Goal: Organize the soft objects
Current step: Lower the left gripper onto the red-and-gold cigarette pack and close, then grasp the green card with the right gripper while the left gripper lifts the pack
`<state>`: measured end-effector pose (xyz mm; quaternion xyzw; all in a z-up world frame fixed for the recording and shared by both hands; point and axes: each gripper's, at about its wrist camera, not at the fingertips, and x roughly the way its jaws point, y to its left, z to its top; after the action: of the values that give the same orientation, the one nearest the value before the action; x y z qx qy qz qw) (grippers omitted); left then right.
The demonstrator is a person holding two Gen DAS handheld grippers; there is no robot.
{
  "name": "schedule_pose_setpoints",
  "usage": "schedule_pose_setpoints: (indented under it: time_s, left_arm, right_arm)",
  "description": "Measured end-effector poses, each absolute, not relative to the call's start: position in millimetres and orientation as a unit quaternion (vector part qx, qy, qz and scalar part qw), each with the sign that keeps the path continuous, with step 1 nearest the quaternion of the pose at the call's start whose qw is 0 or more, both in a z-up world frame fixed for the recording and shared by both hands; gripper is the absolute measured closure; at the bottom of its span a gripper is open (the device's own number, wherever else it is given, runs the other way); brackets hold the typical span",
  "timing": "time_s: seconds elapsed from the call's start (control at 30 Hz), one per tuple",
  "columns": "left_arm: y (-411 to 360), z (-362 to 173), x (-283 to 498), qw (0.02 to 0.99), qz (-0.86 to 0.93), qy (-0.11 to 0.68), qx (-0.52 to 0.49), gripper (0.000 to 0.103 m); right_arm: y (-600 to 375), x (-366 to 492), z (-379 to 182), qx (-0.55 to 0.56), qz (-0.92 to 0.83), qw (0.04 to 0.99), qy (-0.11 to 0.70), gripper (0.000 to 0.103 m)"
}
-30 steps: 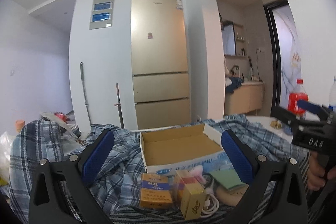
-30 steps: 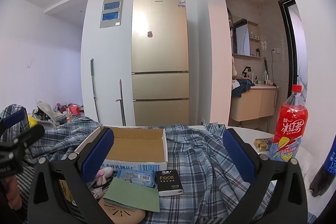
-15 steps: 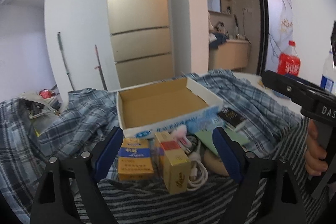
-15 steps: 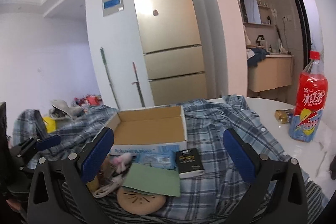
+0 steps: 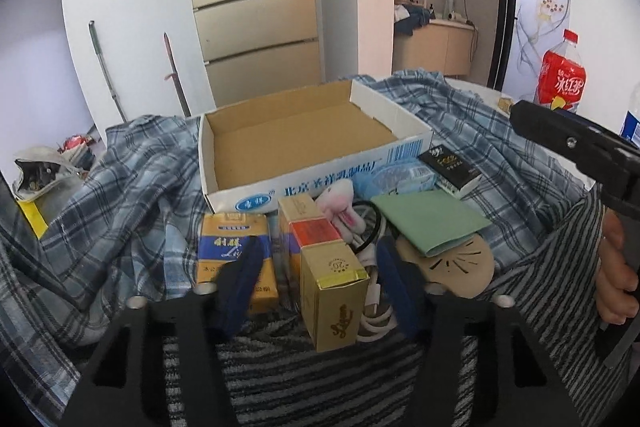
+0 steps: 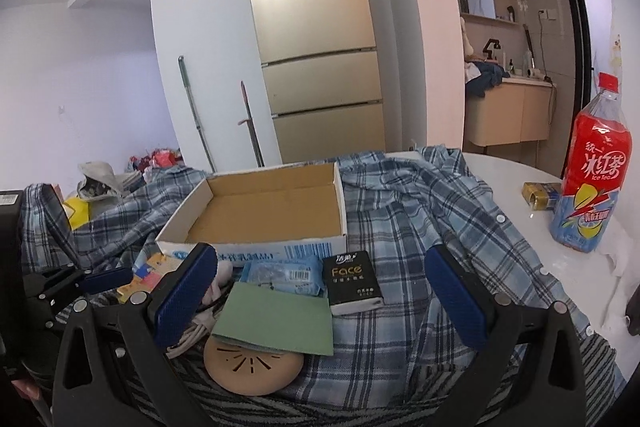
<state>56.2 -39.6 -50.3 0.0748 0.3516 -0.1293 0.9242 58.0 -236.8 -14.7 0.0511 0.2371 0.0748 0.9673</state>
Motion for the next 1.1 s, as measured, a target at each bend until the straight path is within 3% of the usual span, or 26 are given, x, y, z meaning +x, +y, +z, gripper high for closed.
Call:
schedule_pose_setpoints:
  time_s: [0.03, 0.17, 0.37, 0.53, 0.73, 1.1]
  left_arm:
    - [-40, -52, 57, 0.922, -0.130, 0.356, 0.075, 0.065]
    - [-35, -48, 54, 0.927, -0.132, 0.346, 0.064, 0.079]
    - [-21, -27, 34, 0.952, -0.139, 0.271, 0.035, 0.079]
    - [-15, -12, 18, 0.973, -0.108, 0.200, 0.029, 0.079]
    - [-8, -9, 24, 0.974, -0.095, 0.207, 0.017, 0.079]
    - [-4, -16, 28, 0.971, -0.086, 0.223, 0.007, 0.079]
  right_arm:
    - [-237, 58, -15, 0.052, 0.075, 0.967, 0.236, 0.000]
    - [-238, 61, -15, 0.057, 0.079, 0.966, 0.241, 0.000]
    - [-232, 77, -14, 0.059, 0.087, 0.951, 0.291, 0.000]
    - [-216, 105, -20, 0.070, 0.140, 0.910, 0.385, 0.000]
    - [-199, 138, -57, 0.083, 0.135, 0.850, 0.502, 0.001]
    - [-192, 141, -87, 0.083, 0.129, 0.837, 0.525, 0.007]
